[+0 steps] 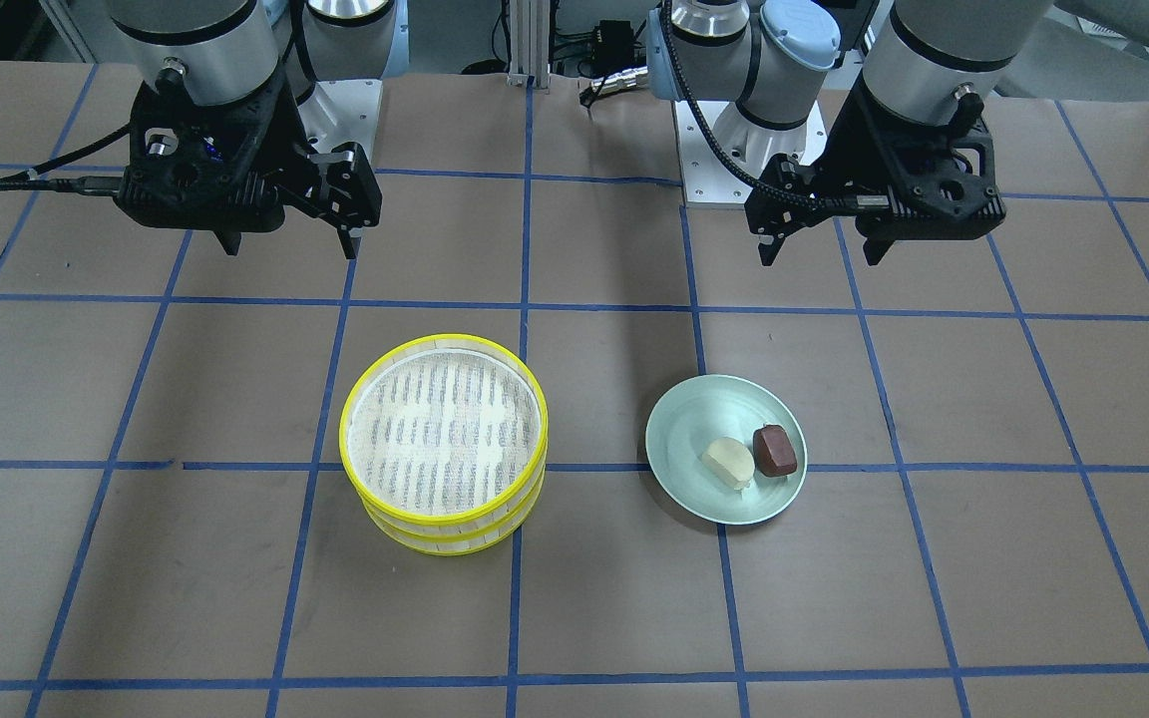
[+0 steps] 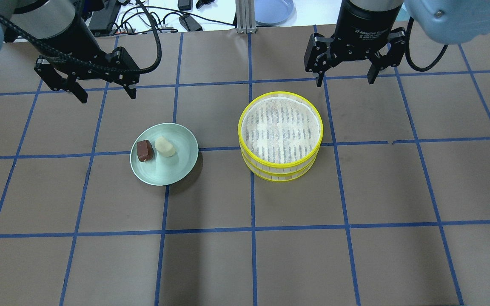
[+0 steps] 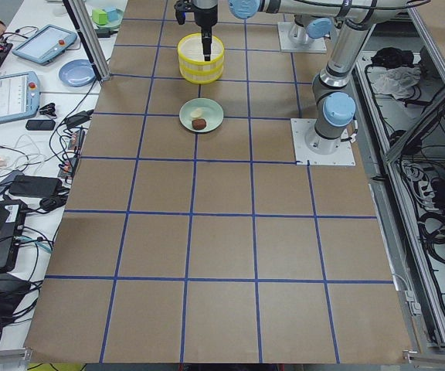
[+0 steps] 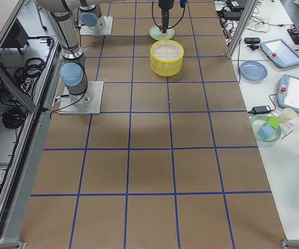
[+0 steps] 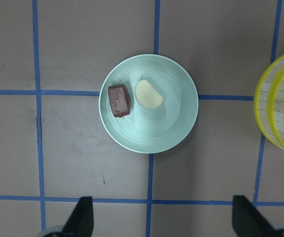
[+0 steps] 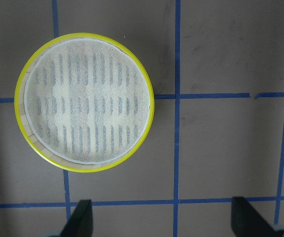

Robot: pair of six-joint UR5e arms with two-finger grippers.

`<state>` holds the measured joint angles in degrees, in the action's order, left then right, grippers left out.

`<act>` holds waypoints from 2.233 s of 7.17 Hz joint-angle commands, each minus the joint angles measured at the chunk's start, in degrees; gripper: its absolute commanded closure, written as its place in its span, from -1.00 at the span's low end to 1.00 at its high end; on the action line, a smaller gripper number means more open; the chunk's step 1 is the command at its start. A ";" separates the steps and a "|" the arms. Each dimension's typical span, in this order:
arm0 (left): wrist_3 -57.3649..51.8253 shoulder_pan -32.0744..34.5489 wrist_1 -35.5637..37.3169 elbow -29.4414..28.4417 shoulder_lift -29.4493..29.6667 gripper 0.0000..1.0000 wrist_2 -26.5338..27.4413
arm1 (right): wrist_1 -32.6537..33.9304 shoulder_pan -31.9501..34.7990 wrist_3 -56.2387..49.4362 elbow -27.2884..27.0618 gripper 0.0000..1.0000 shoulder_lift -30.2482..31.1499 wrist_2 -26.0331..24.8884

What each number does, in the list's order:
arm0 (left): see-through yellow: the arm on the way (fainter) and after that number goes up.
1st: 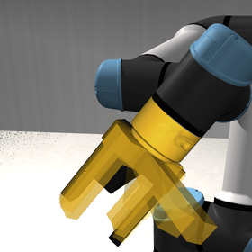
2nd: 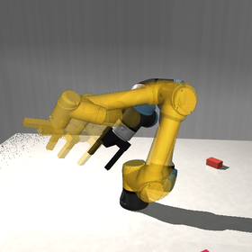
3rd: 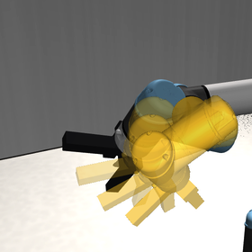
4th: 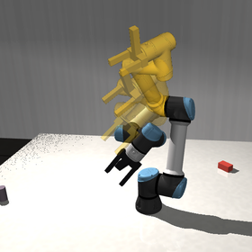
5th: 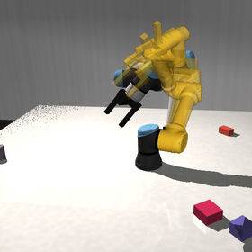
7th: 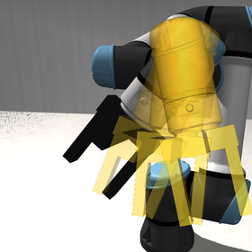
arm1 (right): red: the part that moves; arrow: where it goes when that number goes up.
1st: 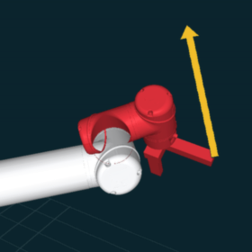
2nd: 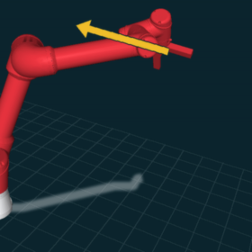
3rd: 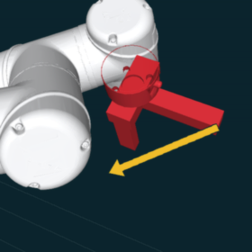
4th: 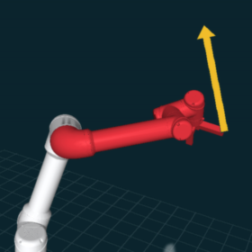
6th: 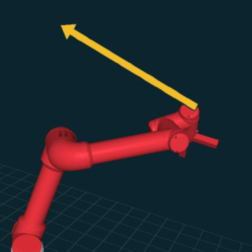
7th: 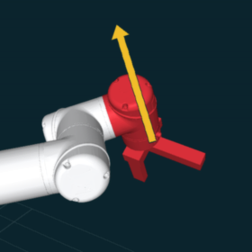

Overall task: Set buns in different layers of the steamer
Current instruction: 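Move the right gripper down to the rim of the yellow steamer's top tier, then grasp the top tier rim with the right gripper while the left reaches the white bun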

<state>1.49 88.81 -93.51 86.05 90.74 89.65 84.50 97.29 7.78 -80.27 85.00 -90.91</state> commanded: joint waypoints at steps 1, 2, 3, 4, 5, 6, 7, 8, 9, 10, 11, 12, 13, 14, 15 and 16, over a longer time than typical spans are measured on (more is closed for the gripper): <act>-0.08 -0.04 0.00 0.09 0.22 -1.00 -0.18 | 0.05 0.01 -1.09 -0.15 -1.00 0.08 0.30; -0.08 -0.04 0.00 0.00 0.31 -1.00 -0.18 | 0.13 0.10 -1.19 -0.15 -1.00 0.08 0.30; -0.08 -0.04 0.00 0.00 0.22 -1.00 -0.09 | 0.57 0.10 -1.19 -0.84 -1.00 -0.27 0.21; -0.17 -0.04 0.00 0.09 0.31 -1.00 -0.09 | 2.23 0.27 -1.19 -3.20 -1.00 -0.88 0.30; -0.08 -0.04 0.26 0.35 0.83 -1.00 -0.18 | 8.33 0.36 -0.93 -8.44 -1.00 -2.02 0.21; -0.78 -0.21 0.61 1.05 1.45 -1.00 -0.09 | 15.62 0.27 -0.75 -13.19 -1.00 -5.08 0.30; -0.70 -0.39 3.39 2.36 3.89 -1.00 -0.18 | 21.26 0.27 -0.84 -15.24 -0.98 -9.20 0.12; -0.79 -0.39 10.38 5.85 6.52 -1.00 -0.27 | 25.67 0.36 -0.93 -15.35 -0.92 -14.03 -0.23; -0.79 -0.39 19.42 11.20 10.38 -1.00 -1.23 | 26.67 0.36 -1.01 -15.35 -0.79 -15.73 -0.40; -0.79 -0.39 25.86 14.21 14.85 -1.00 -3.58 | 26.68 0.36 -1.10 -15.35 -0.32 -15.74 -0.32; -0.79 -0.39 26.44 14.32 18.29 -1.00 -3.52 | 26.59 0.36 -1.10 -15.44 0.27 -15.92 -0.40; -0.70 -0.39 27.15 14.33 20.42 -1.00 -3.52 | 26.59 0.36 -1.28 -15.35 0.70 -15.92 -0.58; -0.70 -0.39 29.33 14.76 22.79 -1.00 -3.26 | 26.59 0.19 -1.63 -15.35 1.00 -15.92 -0.75; -0.26 -0.39 29.44 14.85 24.38 -1.00 -3.17 | 26.33 0.01 -1.98 -15.35 1.00 -15.57 -0.84; 0.18 -0.39 29.61 14.85 24.91 -1.00 -3.43 | 26.15 -0.17 -2.68 -14.92 1.00 -15.13 -1.89; 0.27 -0.22 29.79 14.85 25.62 -0.91 -3.52 | 25.89 -0.60 -2.69 -14.22 1.00 -14.35 -3.81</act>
<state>1.52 88.46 -64.00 100.86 115.43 86.26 110.67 97.09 5.36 -95.16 69.88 -92.94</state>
